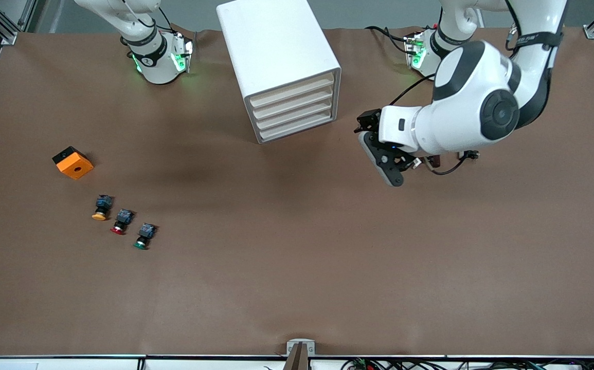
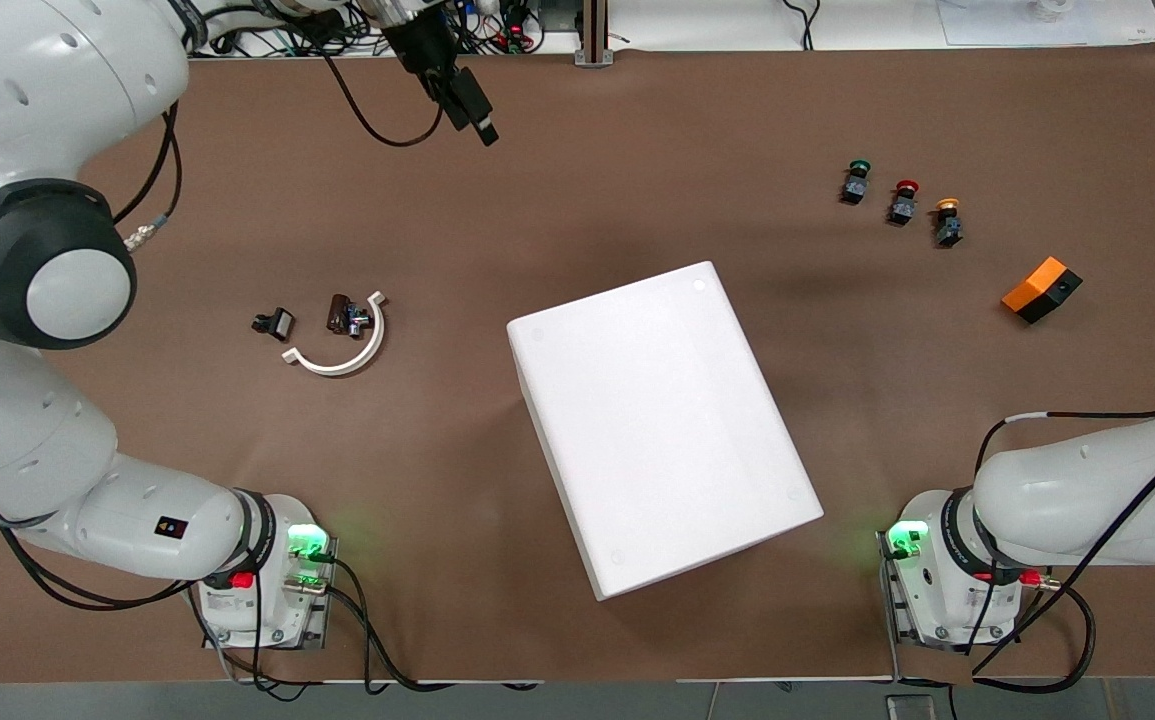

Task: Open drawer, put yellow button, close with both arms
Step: 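Grip the drawer handle with the left gripper while the right gripper reaches the yellow button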

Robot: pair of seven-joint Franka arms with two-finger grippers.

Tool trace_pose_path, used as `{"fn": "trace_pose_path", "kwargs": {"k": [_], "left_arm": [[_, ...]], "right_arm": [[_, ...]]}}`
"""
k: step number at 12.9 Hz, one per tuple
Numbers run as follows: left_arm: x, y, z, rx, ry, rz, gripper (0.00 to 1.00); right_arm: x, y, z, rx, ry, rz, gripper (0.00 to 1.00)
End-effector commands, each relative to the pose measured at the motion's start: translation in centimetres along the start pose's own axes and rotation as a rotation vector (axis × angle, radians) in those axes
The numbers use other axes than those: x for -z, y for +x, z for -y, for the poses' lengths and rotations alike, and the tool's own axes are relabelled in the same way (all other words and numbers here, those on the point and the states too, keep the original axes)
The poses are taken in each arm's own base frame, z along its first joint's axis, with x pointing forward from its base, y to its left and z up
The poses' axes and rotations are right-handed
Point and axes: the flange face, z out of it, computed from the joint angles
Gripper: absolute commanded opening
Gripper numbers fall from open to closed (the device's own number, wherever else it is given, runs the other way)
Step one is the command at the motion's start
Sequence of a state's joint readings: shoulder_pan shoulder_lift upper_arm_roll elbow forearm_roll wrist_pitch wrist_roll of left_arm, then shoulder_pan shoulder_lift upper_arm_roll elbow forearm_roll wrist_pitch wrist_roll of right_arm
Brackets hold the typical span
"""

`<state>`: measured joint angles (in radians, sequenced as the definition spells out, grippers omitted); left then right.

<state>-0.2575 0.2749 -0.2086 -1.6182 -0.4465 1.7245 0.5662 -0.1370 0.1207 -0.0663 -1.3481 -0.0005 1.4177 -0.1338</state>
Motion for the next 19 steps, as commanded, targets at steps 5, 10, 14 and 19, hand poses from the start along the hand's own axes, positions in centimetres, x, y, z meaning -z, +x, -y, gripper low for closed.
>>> {"fn": "trace_pose_path", "kwargs": {"k": [5,10,14,19], "left_arm": [[-8.9,-0.7,-2.6,-0.072,-0.221,0.081,0.72],[-13.3,-0.6,-0.8,-0.044,-0.353,0.127,0.69],[-16.8,0.5,-3.4,-0.037,-0.475,0.131,0.51],[-20.0,1.0,-4.8,-0.021,-0.566,0.146,0.51]], "right_arm": [[-10.4,2.8,-2.1,0.004,-0.004,0.002,1.0],[-17.9,3.9,-1.5,0.004,-0.004,0.017,1.0],[-22.0,3.7,-1.2,0.008,-0.005,0.008,1.0],[-27.3,2.4,-0.3,-0.001,-0.008,-0.022,1.0]]}}
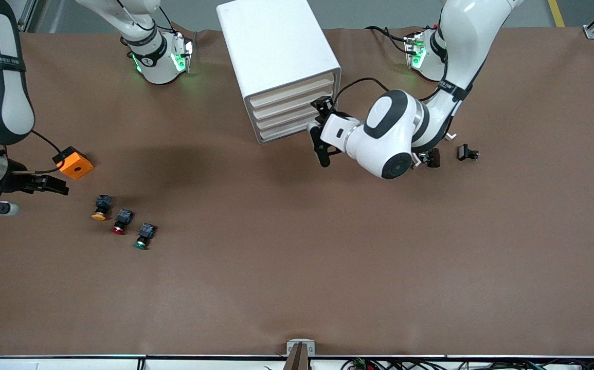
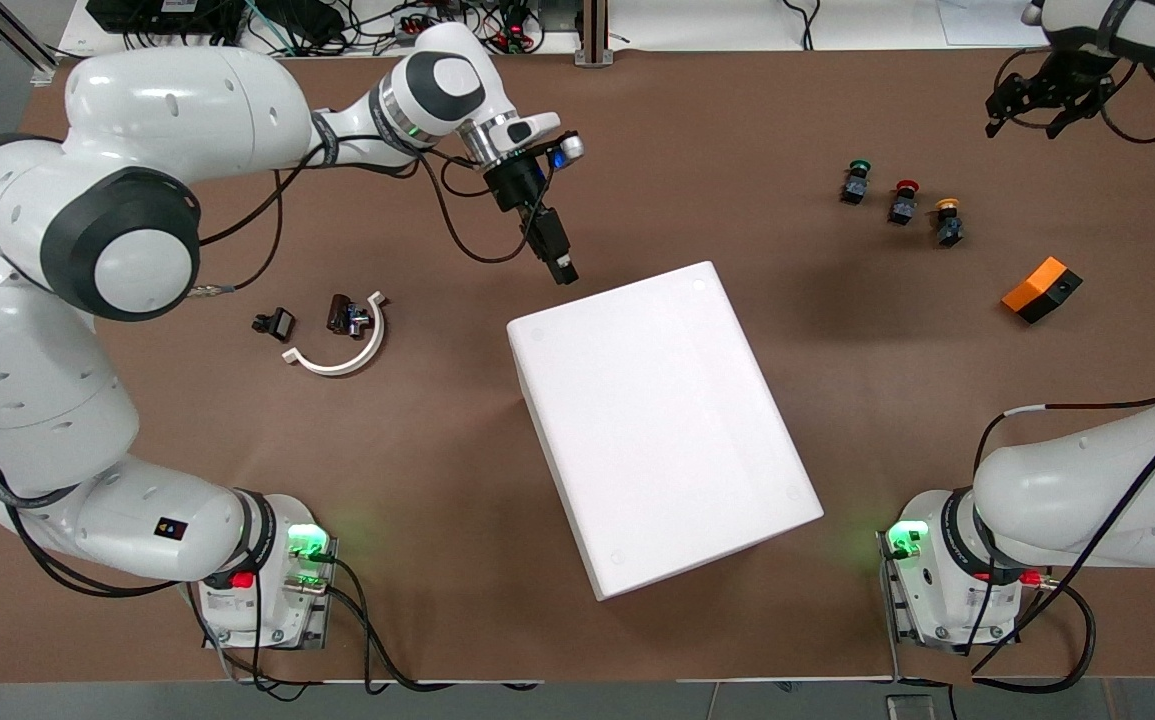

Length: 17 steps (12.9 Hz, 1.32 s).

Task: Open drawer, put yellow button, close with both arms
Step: 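Grip the drawer handle with the left gripper while the right gripper reaches the yellow button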

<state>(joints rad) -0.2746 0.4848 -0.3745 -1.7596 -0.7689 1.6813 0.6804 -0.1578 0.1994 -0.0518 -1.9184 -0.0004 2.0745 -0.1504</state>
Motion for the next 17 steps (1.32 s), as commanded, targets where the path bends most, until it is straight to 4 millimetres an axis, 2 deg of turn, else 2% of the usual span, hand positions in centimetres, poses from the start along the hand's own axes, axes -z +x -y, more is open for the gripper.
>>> {"fn": "trace_pose_path", "kwargs": {"k": [1,4,7,12,13,15,16,17], "left_arm": [[-0.6,0.4,-0.7,-0.005,-0.039,-0.001,0.51],[-1.8,0.7,-0.2,0.004,-0.09,0.0,0.51],[-2.9,1.0,0.3,0.023,-0.143,-0.013,0.51],[-7.2,1.3,0.2,0.067,-0.248,-0.012,0.49],[-7.8,1.5,-0.1,0.073,-0.264,-0.015,0.49],[-8.6,1.3,-0.1,0.087,-0.278,-0.017,0.49],[-9.6,1.6,-0.5,0.083,-0.269,-0.009,0.46],[-10.2,1.6,-0.7,0.082,-0.267,-0.001,0.39]], "right_arm": [[-2.3,-1.1,0.6,-0.011,-0.005,-0.014,1.0],[-4.6,-2.0,0.8,-0.01,-0.004,-0.011,1.0],[-7.9,-1.4,0.8,-0.015,0.0,0.0,1.0],[-13.4,-0.7,0.7,-0.014,-0.002,0.024,1.0],[-14.7,-0.7,0.7,-0.014,-0.001,0.032,1.0],[-16.1,-0.7,0.7,-0.014,-0.002,0.037,1.0],[-16.8,-0.7,0.7,-0.014,-0.002,0.04,1.0],[-17.4,-0.7,0.7,-0.014,-0.002,0.046,1.0]]}}
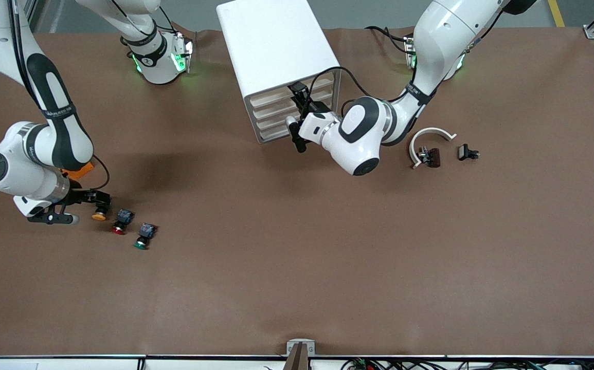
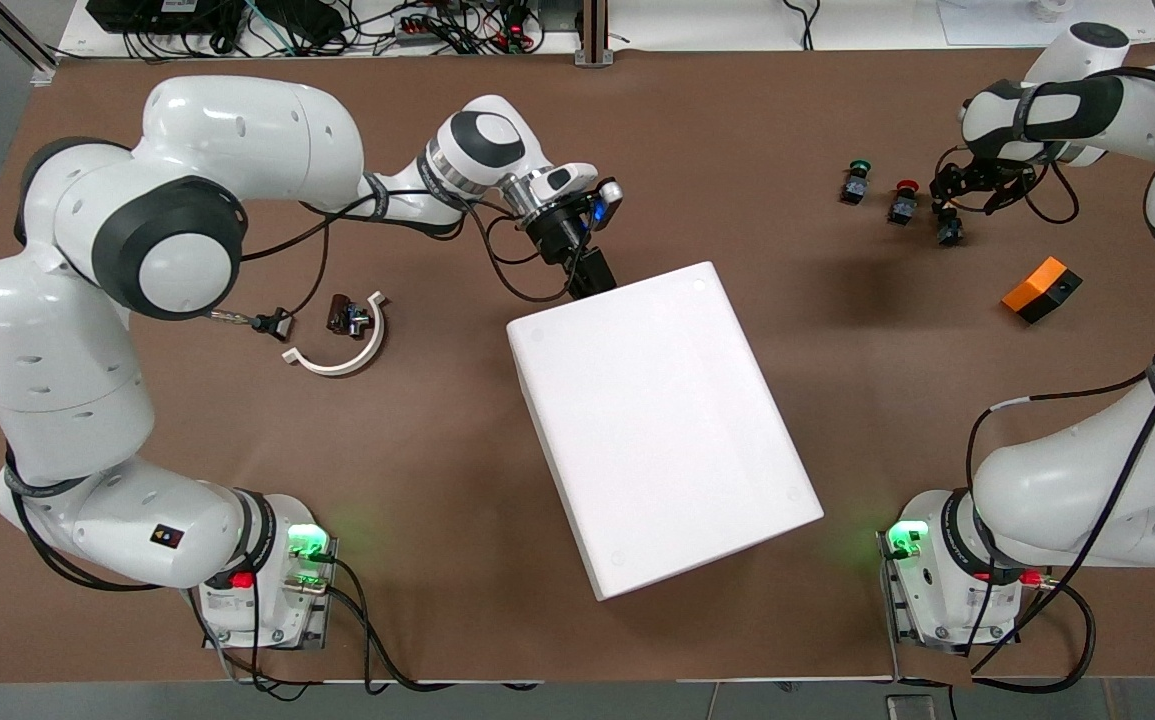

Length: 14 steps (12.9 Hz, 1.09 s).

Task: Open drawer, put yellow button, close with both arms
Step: 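Grip the drawer handle with the left gripper while the right gripper reaches the yellow button, then pull the drawer open with the left gripper while the right gripper grasps the button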

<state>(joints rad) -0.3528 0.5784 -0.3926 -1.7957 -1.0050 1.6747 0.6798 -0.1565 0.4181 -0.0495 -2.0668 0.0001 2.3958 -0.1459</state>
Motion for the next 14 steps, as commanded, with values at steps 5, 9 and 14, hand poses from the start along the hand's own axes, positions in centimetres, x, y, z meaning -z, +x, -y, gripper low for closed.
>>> {"fn": "trace_pose_path", "kwargs": {"k": [5,9,14], "left_arm": [[-2.0,0.3,0.3,0.011,0.001,0.003,0.19],[-0.4,1.3,1.3,0.003,0.01,-0.023,0.09],[2.8,2.3,2.6,-0.001,0.044,-0.055,0.09]], "right_arm": [[-2.7,0.0,0.0,-0.01,0.002,0.018,1.0],[-4.1,0.0,-0.1,-0.004,0.002,0.027,0.88],[-4.3,0.0,0.0,0.001,0.002,0.03,0.15]]}}
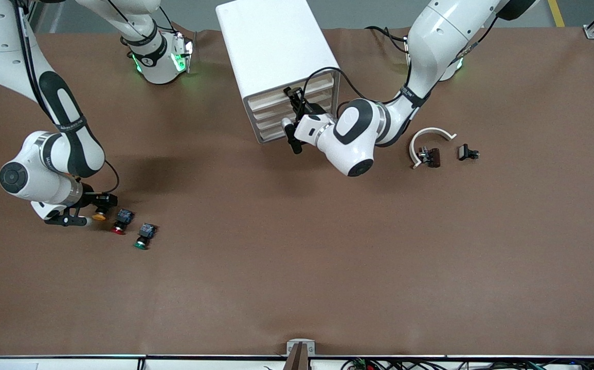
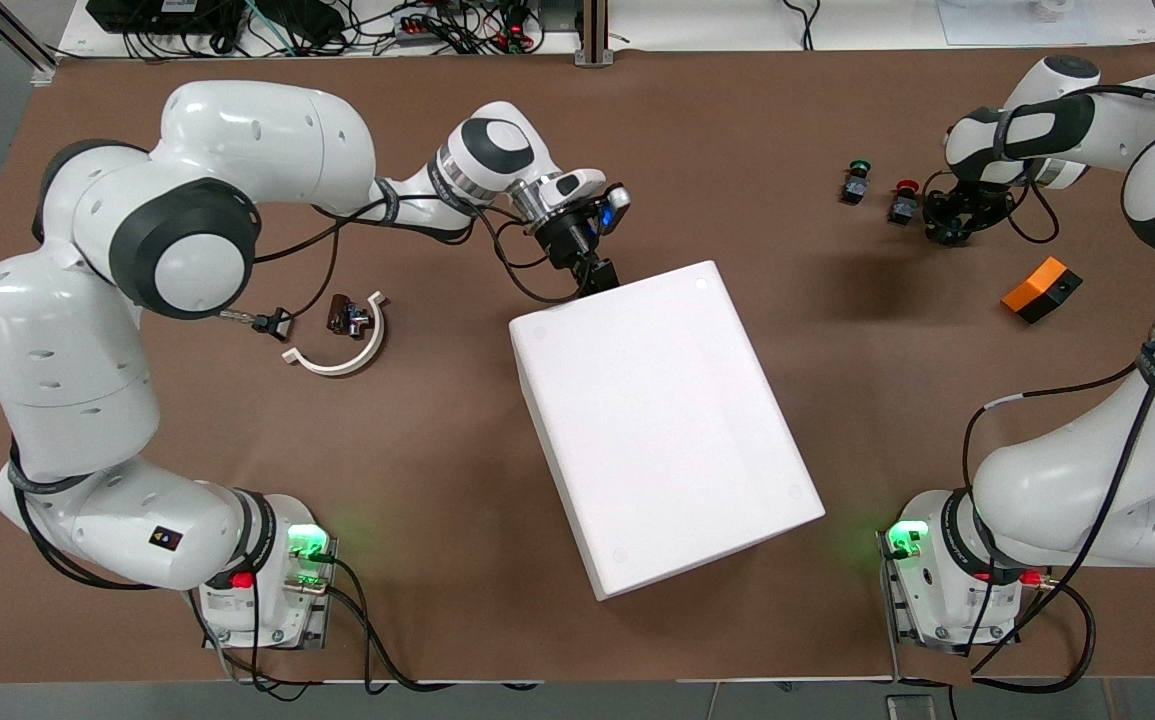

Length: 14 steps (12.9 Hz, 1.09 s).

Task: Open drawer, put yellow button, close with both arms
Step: 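Pull the drawer open with the left gripper while the right gripper grasps the button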

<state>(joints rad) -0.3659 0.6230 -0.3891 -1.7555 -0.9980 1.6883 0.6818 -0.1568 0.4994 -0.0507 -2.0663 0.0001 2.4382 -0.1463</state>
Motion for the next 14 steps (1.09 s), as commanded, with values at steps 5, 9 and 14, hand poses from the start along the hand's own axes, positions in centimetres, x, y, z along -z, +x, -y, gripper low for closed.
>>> {"fn": "trace_pose_path", "kwargs": {"k": [5,9,14], "left_arm": [[7.7,1.3,1.7,0.054,0.081,-0.098,0.11],[10.1,1.1,1.9,0.058,0.096,-0.13,0.21],[13.1,1.3,-1.2,0.135,0.093,-0.131,1.0]], "right_arm": [[0.5,0.4,-0.3,0.085,0.0,-0.011,0.0],[5.2,0.6,0.7,0.105,0.007,0.014,0.0],[14.6,0.6,7.9,0.25,-0.008,0.027,0.0]]}}
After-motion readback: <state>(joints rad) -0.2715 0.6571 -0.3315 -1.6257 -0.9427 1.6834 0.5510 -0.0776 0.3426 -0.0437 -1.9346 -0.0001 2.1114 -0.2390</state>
